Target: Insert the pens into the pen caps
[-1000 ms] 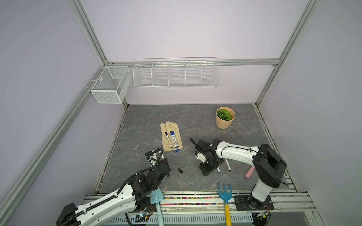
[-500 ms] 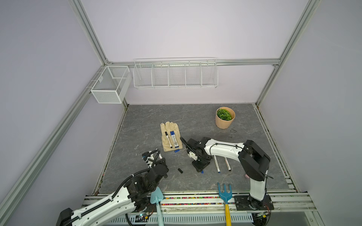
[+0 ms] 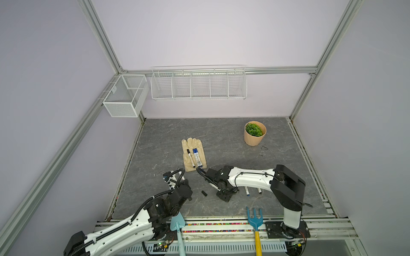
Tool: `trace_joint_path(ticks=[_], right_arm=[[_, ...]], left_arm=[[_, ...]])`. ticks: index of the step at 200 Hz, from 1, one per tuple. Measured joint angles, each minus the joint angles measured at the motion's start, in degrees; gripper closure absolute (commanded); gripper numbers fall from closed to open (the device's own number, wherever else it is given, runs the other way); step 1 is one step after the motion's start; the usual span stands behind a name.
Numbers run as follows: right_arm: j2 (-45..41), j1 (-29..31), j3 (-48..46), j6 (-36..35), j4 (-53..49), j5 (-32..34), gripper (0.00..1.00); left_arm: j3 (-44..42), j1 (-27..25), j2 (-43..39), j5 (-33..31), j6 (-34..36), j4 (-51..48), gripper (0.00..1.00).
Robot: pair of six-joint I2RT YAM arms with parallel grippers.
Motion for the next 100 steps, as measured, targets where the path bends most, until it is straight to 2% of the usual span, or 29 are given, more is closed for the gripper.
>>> trace_joint_path(ticks=[21,80,100], right_arm=[[-0.94,0.0,-1.31,0.33,-0.04,1.4,0.56],[-2.73,0.0,-4.24,0.11,-1.03,1.29,0.8],[-2.64,0.0,-4.13,-1.07,-0.85,1.22,0.82]], left_arm=[[0.0,0.0,0.35,-0.02,0.26,0.48,1.0],[0.02,0.0,0.61,-0.02,0.85,1.25,1.0],[0.02,0.0,0.61,-0.02,0.85,1.25,1.0]])
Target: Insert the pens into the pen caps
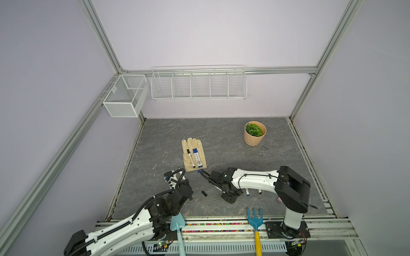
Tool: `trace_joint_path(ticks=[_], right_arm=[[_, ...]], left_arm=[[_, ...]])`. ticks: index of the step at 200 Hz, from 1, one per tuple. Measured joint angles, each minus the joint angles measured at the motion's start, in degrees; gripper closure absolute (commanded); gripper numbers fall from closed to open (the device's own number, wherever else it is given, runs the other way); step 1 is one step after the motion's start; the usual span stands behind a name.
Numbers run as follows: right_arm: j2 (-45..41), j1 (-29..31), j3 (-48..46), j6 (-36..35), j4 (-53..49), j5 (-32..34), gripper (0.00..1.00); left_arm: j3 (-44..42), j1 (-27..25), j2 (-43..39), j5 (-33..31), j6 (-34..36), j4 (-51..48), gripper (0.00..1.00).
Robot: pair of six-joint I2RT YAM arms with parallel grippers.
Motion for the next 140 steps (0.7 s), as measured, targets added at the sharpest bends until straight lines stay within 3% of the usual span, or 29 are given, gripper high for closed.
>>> trace_joint_path(ticks=[61,82,116,140], right_arm=[[3.45,0.0,4.85,-5.03,1.2,3.02,0.83],[3.34,0.31,4.74,-8.98,2.75,3.93,0.78],[1.66,1.01,3.34,-14.1,7.04,5.35,0.59],[-1.14,0.04,2.05,-13.86,8.55,3.85,0.57]], left_arm=[[0.0,0.0,-0.24,0.0,0.0,-0.09,1.0],[0.0,0.0,-0.85,0.0,-0.02,-0.22,1.0],[0.0,0.0,-1.75,-0.04,-0.02,-0.24,1.0],[0.0,0.0,-1.7,-0.02,-0.02,-0.33,1.0]])
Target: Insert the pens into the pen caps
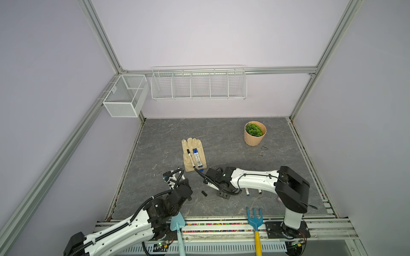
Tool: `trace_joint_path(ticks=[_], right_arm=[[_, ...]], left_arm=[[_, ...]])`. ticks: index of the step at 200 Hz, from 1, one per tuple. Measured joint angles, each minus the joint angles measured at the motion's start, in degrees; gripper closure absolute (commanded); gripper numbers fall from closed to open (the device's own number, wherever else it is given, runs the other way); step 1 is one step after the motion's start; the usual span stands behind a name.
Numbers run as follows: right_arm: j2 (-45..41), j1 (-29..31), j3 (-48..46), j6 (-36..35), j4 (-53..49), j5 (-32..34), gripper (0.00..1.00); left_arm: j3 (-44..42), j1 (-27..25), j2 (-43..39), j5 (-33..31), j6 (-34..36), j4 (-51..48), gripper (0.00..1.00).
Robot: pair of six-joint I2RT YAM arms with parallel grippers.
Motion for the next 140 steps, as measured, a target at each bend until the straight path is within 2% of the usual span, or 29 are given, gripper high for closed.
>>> trace_joint_path(ticks=[75,140], right_arm=[[-3.39,-2.14,-5.84,7.13,1.4,-9.53,0.56],[-1.79,-3.06,-5.42,11.72,1.18,-9.7,0.56]], left_arm=[[0.0,0.0,0.04,0.0,0.02,0.0,1.0],[0.0,0.0,0.09,0.02,0.02,0.0,1.0]])
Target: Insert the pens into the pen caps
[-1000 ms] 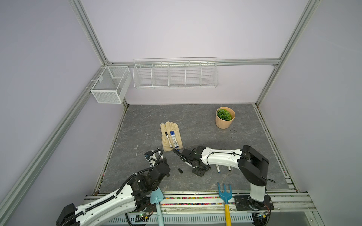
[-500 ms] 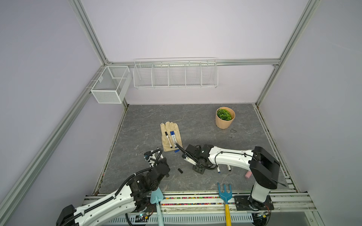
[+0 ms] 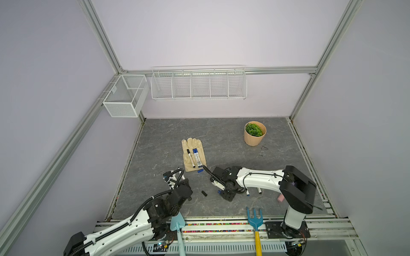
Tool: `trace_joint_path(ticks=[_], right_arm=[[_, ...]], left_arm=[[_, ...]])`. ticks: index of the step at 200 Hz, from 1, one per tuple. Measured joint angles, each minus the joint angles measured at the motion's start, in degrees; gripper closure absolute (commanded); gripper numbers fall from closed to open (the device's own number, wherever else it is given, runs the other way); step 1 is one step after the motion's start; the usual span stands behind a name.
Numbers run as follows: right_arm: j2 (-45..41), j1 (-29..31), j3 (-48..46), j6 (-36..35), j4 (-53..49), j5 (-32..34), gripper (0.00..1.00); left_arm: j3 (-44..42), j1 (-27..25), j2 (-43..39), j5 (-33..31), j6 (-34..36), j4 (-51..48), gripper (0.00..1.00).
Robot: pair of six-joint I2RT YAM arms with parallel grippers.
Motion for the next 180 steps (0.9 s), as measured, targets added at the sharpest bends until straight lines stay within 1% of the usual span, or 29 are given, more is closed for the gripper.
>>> trace_joint_path(ticks=[28,55,99,141,180], right_arm=[[0.15,-0.11,0.24,0.66,-0.15,-0.59,0.56],[0.02,0.48,0.17,-0.17,-0.44,-0.9,0.55],[-0.28,5.75,0.44,-3.65,-1.27,-2.71,0.53],[4.02,6.86,5.81,-6.56,-2.21,-5.05,0.53],[6.69,6.84,9.38,-8.15,-5.62,-5.68,0.53]], left_arm=[[0.0,0.0,0.0,0.09,0.0,0.0,1.0],[0.0,0.0,0.0,0.2,0.0,0.0,1.0],[0.0,0.0,0.72,0.2,-0.02,0.33,1.0],[0.0,0.0,0.63,0.22,0.0,0.24,1.0],[0.0,0.0,-1.38,-0.04,-0.02,-0.76,1.0]])
